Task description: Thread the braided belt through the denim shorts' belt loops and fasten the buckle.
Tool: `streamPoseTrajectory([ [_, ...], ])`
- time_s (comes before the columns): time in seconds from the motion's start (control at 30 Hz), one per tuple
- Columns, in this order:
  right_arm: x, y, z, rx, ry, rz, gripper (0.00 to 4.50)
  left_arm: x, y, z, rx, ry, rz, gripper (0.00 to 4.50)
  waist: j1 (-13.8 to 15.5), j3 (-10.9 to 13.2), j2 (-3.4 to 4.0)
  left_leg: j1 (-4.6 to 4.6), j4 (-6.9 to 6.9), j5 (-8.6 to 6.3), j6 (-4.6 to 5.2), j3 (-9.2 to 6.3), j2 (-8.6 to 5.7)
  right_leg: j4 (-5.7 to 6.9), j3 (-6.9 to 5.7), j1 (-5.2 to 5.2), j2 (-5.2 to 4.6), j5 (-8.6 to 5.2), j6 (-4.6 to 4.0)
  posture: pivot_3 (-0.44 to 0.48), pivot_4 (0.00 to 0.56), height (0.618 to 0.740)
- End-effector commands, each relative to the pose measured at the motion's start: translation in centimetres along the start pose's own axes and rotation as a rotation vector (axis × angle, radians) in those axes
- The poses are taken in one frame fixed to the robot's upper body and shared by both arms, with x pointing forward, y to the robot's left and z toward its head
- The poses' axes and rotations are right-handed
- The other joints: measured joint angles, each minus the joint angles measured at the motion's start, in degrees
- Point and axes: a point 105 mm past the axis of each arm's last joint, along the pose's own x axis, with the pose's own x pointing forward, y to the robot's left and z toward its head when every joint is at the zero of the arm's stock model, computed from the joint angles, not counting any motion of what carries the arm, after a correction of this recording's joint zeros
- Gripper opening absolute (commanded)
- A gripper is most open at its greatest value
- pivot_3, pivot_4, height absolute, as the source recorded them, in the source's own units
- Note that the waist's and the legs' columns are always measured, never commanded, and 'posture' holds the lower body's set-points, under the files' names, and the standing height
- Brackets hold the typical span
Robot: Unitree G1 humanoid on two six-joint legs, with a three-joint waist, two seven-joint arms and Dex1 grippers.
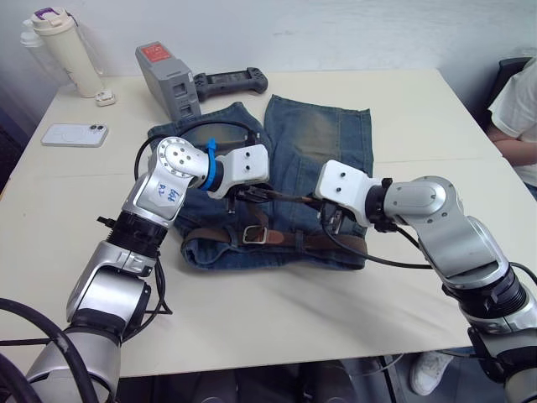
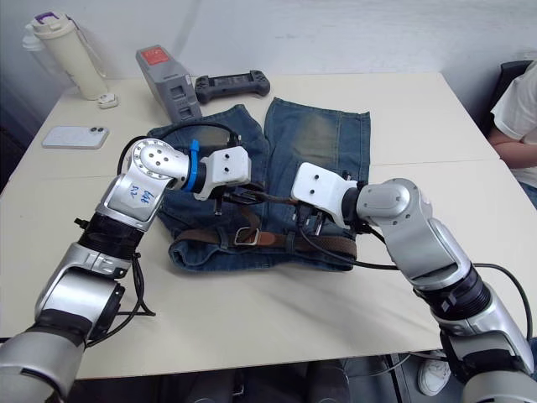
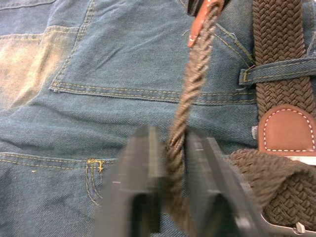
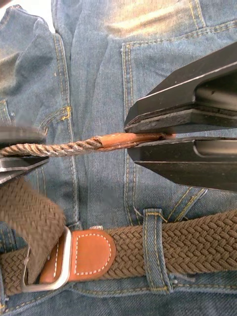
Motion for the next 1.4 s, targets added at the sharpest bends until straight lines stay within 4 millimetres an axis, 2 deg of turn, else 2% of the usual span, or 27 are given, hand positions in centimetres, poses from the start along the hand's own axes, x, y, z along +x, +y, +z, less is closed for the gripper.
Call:
streamPoseTrajectory([
  [0.03,-0.7,-0.2,1.2,-0.036,-0.037,-0.016,0.0,-0.6,0.6,1.0,0.042,-0.015,0.027,0.09,0.0,0.0,0.0,0.0,0.0,0.0,0.0,0.0,0.0,0.0,0.0,0.0,0.0,0.0,0.0,0.0,0.15,0.664],
  [0.13,-0.7,-0.5,1.6,-0.015,-0.072,-0.041,0.0,-0.8,1.1,1.3,0.015,-0.045,0.057,0.09,0.0,0.0,0.0,0.0,0.0,0.0,0.0,0.0,0.0,0.0,0.0,0.0,0.0,0.0,0.0,0.0,0.15,0.664],
  [0.2,-0.9,-0.8,2.0,0.041,-0.113,-0.063,0.86,-1.0,1.4,1.2,-0.002,-0.049,0.082,0.0,0.0,0.0,0.0,0.0,0.0,0.0,0.0,0.0,0.0,0.0,0.0,0.0,0.0,0.0,0.0,0.0,0.15,0.664],
  [0.23,-1.0,-0.8,2.1,0.059,-0.124,-0.064,1.07,-1.0,1.5,1.2,-0.008,-0.051,0.09,0.0,0.01,0.0,0.0,0.0,0.0,0.0,0.0,0.0,0.0,0.0,0.0,0.0,0.0,0.0,0.0,0.0,0.15,0.664],
  [0.3,-1.3,-0.9,2.4,0.066,-0.143,-0.067,2.0,-1.2,1.5,1.0,-0.061,-0.07,0.107,0.0,0.01,0.0,0.0,0.0,0.0,0.0,0.0,-0.01,0.0,0.01,0.0,0.0,0.0,0.0,0.0,0.0,0.15,0.664],
  [0.33,-1.5,-1.0,2.5,0.063,-0.149,-0.072,2.29,-1.3,1.5,0.9,-0.078,-0.075,0.112,0.0,0.0,0.0,0.0,0.0,0.0,0.0,0.0,-0.02,0.0,0.01,-0.01,0.0,0.0,0.0,0.0,0.0,0.15,0.664],
  [0.43,-2.5,-1.4,2.5,0.054,-0.156,-0.096,3.63,-1.7,1.2,0.4,-0.237,-0.129,0.155,0.0,-0.01,0.0,0.0,-0.01,0.0,0.0,0.0,-0.02,0.0,0.01,0.0,0.0,0.0,0.0,0.0,0.0,0.15,0.664],
  [0.5,-3.1,-0.9,2.1,0.039,-0.147,-0.083,4.44,-1.9,0.5,-0.5,-0.311,-0.125,0.17,0.0,0.0,0.0,0.0,0.0,-0.01,0.0,0.0,-0.04,0.0,0.01,0.0,0.0,0.0,0.0,0.0,0.0,0.15,0.664],
  [0.67,-2.8,2.1,1.5,0.049,-0.141,0.021,4.44,-2.6,-0.3,-2.3,-0.345,-0.062,0.2,0.0,0.04,0.0,0.0,0.0,0.01,0.0,0.0,-0.04,0.01,0.02,0.0,0.01,0.01,0.0,0.0,0.0,0.15,0.664],
  [0.8,-0.3,4.2,0.6,0.032,-0.152,0.002,4.44,-3.1,0.1,-2.9,-0.341,-0.033,0.233,0.0,0.04,-0.01,-0.01,0.01,0.03,0.0,0.0,-0.04,0.01,0.03,0.0,0.03,0.0,0.0,0.0,0.0,0.15,0.664],
  [0.87,0.9,5.1,0.9,0.052,-0.176,-0.003,4.44,-3.2,0.3,-3.0,-0.338,-0.022,0.242,0.0,0.01,-0.01,-0.01,0.01,0.03,0.0,0.0,-0.03,0.0,0.04,0.01,0.02,0.0,0.0,0.0,0.0,0.15,0.664],
  [1.03,2.4,7.6,1.1,0.028,-0.173,0.052,4.44,-3.3,0.5,-3.2,-0.336,-0.015,0.248,0.0,0.0,0.0,-0.01,0.0,0.04,0.0,0.0,-0.03,0.0,0.05,0.01,0.01,-0.01,0.0,0.0,0.0,0.15,0.664],
  [1.17,3.2,7.2,0.5,-0.006,-0.142,0.006,4.44,-3.3,0.6,-3.1,-0.33,-0.017,0.248,0.0,0.08,0.0,-0.01,0.0,0.08,0.0,0.0,-0.04,0.0,0.06,0.01,0.02,-0.01,0.0,0.0,0.0,0.15,0.664],
  [1.4,3.3,6.1,0.2,-0.065,-0.121,-0.056,4.44,-3.3,0.6,-3.3,-0.316,-0.007,0.239,0.0,0.01,0.0,-0.01,0.0,0.1,0.0,0.0,-0.04,0.01,0.09,0.01,0.01,-0.01,0.0,0.0,0.0,0.15,0.664],
])
